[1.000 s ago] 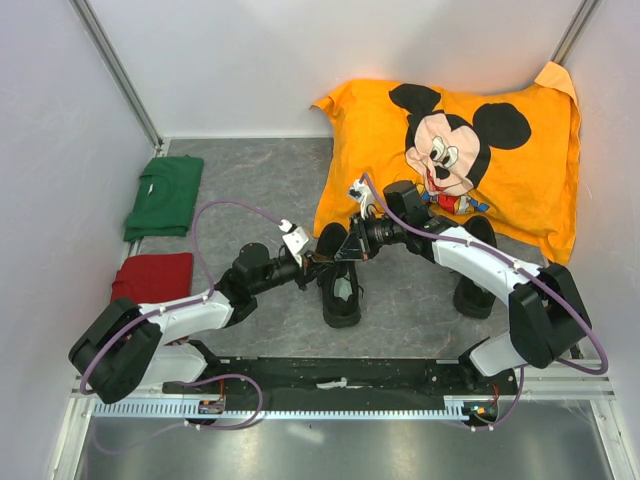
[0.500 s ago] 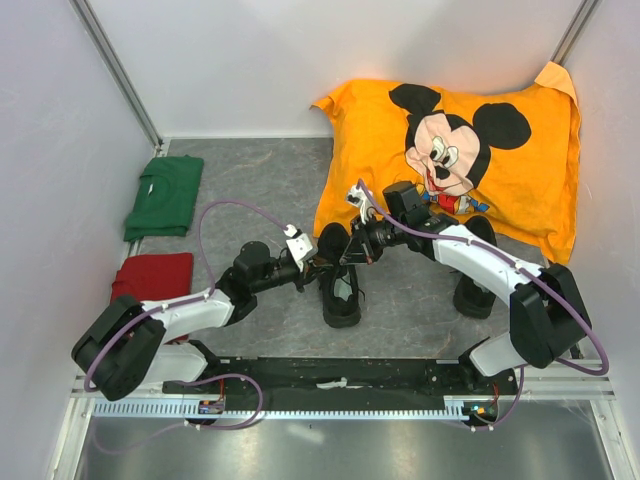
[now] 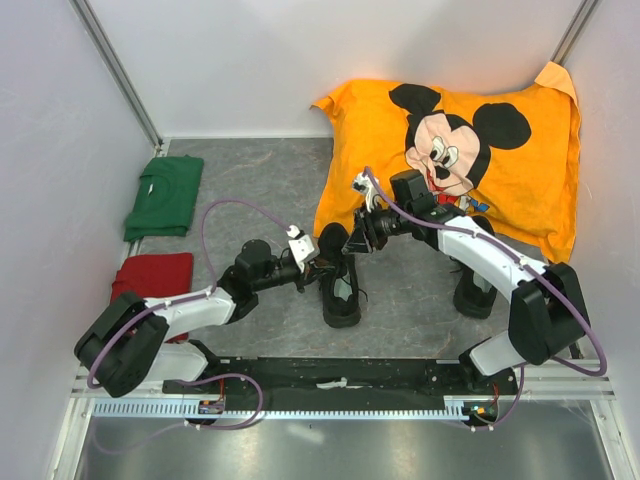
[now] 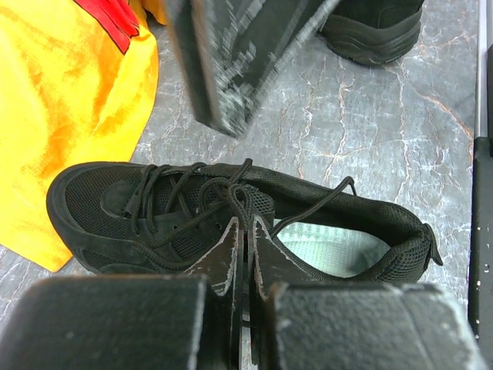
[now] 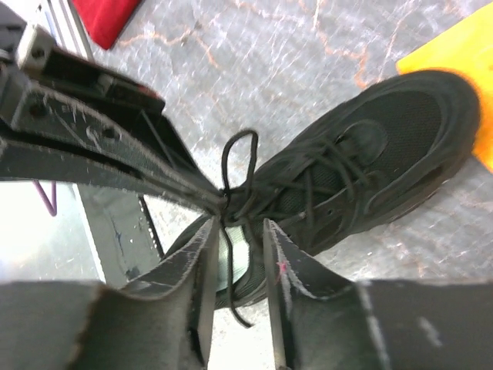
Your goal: Tie the shoes
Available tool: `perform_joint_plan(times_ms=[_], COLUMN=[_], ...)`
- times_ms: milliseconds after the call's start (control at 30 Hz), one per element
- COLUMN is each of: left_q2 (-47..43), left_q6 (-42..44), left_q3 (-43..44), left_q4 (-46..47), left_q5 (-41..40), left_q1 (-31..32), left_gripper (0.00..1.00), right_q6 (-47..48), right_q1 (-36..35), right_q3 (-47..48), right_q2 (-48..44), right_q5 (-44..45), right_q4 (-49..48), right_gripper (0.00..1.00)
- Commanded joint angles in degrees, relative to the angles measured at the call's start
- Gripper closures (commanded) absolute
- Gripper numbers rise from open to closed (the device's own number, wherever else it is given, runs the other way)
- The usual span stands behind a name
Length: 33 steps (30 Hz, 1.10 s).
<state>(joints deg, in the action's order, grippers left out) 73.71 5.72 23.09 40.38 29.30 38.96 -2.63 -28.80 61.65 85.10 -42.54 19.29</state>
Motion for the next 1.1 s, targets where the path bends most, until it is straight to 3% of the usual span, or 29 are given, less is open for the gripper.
perform_joint_plan(times_ms=[0, 167, 333, 433, 667, 1067], left_q2=[0.99, 2.13, 2.84, 2.93, 3.02, 4.25], left_q6=[2.37, 0.7, -0.88, -1.23, -2.55, -2.99], left_q3=[2.31, 2.83, 3.27, 3.36, 3.71, 4.95], left_q4=[1.19, 2.24, 2.51, 2.51, 2.86, 3.13], left_q5=[1.2, 2.07, 4.1, 5.24, 9.63, 12.01], left_q1=[-0.46, -1.43, -3.1, -3.36, -3.8, -4.15], left_gripper=[0.99, 0.98, 0.98, 0.98, 0.98, 0.98], right_q6=[1.23, 8.06, 25.81, 36.7, 46.74, 57.2], right_q1=[0.58, -0.21, -0.3, -0.29, -3.19, -6.89], right_q3=[4.88, 6.56, 1.83, -2.21, -7.42, -7.77], right_q2=[2.35, 2.35, -1.77, -4.94, -9.95, -9.6], right_q5=[-3.24, -5.35, -3.09, -1.41, -0.26, -1.49], right_q4=[0.57, 1.89, 1.02, -0.9, -8.56, -6.55], right_gripper=[0.59, 0.54, 0.42, 0.39, 0.39, 0.46])
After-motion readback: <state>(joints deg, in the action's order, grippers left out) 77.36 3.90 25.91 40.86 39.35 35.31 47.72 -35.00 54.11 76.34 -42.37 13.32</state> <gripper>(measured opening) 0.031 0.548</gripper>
